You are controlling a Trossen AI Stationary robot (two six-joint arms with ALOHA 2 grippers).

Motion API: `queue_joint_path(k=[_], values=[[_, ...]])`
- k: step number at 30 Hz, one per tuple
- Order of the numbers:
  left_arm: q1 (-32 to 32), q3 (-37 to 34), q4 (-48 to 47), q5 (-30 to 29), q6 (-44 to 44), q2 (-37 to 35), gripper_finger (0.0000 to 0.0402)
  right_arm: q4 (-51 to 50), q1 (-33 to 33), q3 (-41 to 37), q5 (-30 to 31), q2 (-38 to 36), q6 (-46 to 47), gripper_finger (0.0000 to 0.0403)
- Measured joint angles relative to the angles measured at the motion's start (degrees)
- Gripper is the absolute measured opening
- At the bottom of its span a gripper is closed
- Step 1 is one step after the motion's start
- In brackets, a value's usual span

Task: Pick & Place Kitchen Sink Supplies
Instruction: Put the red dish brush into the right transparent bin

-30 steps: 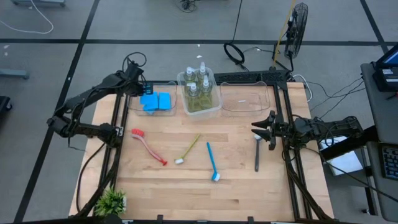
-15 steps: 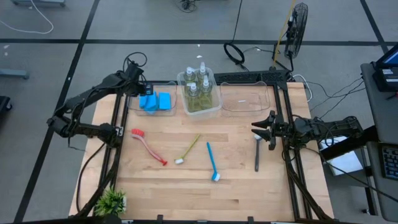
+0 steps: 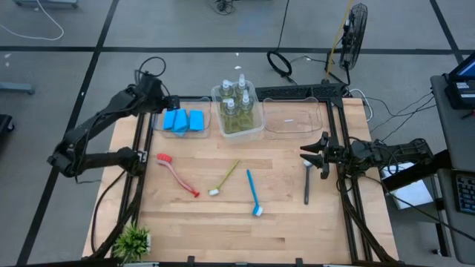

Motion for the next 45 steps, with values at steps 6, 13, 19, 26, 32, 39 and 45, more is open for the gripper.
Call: queue_joint_path(k=[6,13,19,26,32,39,45], values=[[-5.36,0.00,-0.13,3.71,-2.67,-4.63,0.0177,0.00,0.00,0.00,0.01,0.00,0.01,0.0142],[-14.92,0.00,-0.28,5.76,-12.01,-5.93,0.0177,0.00,0.01,0.00,0.00,0.00,0.00,0.0142],[-23.59,0.00,-3.14,6.83,-23.33,-5.93,0.0177,-0.02,0.00,0.00,0.00,0.00,-0.26,0.0142],[-34.89,0.00,-13.98,5.81,-35.13,-5.91,0.0177,-0.02,0.00,0.00,0.00,0.00,-0.44,0.0142],[-44.67,0.00,-23.05,-0.76,-46.86,-5.91,0.0177,-0.03,0.01,0.00,0.00,0.00,-0.12,0.0142],[-53.01,-3.28,-24.52,-1.43,-59.24,-5.91,0.0177,-0.04,0.00,0.00,0.00,0.00,-0.07,0.0142],[-58.79,-10.50,-20.56,-1.50,-69.52,-5.91,0.0177,-0.03,0.00,0.00,0.00,0.00,-0.02,0.0142]])
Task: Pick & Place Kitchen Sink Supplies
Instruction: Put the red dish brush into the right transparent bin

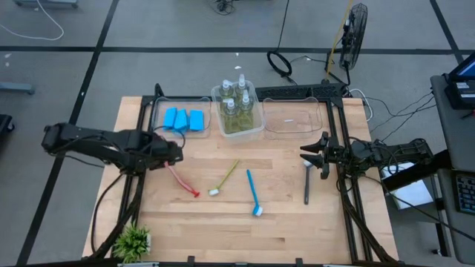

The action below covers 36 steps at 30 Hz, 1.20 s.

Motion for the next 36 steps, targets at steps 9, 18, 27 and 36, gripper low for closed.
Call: queue_joint_path(k=[9,18,27,36], values=[[-3.25,-11.21,15.05,-0.60,-8.37,0.02,0.0177,-0.02,0.02,0.00,0.00,0.00,0.00,0.0142],[-6.10,-17.93,23.50,-0.77,-15.00,0.00,0.0177,-0.02,0.01,0.00,0.03,0.00,-0.11,0.0142],[-6.81,-19.43,24.02,-1.04,-15.98,2.53,0.0166,-0.14,0.01,0.00,0.08,0.00,-0.39,0.0142],[-6.81,-19.50,24.15,-2.36,-15.00,3.93,0.0045,-0.24,0.01,0.00,0.11,0.00,-0.42,0.0142]])
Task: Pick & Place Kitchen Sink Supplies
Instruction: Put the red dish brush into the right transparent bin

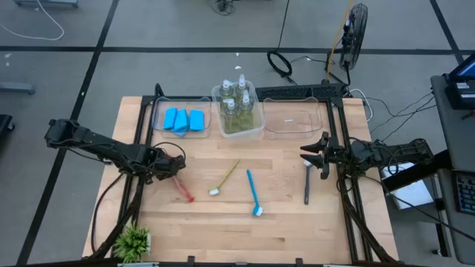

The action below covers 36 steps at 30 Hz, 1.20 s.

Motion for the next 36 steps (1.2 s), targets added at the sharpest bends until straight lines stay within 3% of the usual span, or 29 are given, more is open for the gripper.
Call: queue_joint_path(k=[18,30,36], values=[[-0.33,-0.60,5.36,-1.03,5.55,-2.18,0.0044,0.08,-0.02,0.00,0.04,0.00,2.26,0.0142],[-0.33,-0.54,20.61,-3.71,12.87,-4.44,0.0044,4.80,-0.02,0.01,0.07,0.02,12.54,0.0142],[-0.33,-0.45,29.85,-4.46,19.51,-4.46,0.0044,11.32,0.01,0.02,0.10,0.02,12.00,0.0142]])
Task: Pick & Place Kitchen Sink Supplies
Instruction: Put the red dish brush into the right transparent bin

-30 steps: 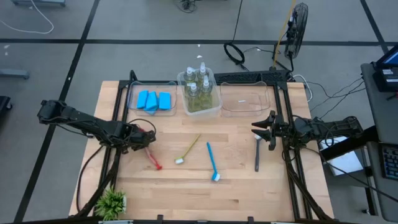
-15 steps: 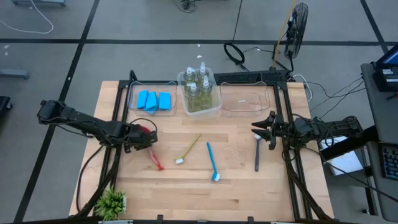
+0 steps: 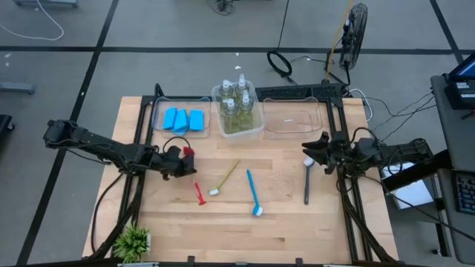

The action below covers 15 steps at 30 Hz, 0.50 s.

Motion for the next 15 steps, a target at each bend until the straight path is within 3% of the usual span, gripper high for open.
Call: queue_joint_path(k=[9,15], values=[[0.13,0.11,19.42,-6.35,14.20,-0.02,0.0044,3.89,-0.02,0.02,3.33,1.39,4.71,0.0142],[0.17,2.02,24.66,-9.40,22.56,0.15,0.0044,7.21,0.00,0.02,3.03,10.88,9.41,0.0143]])
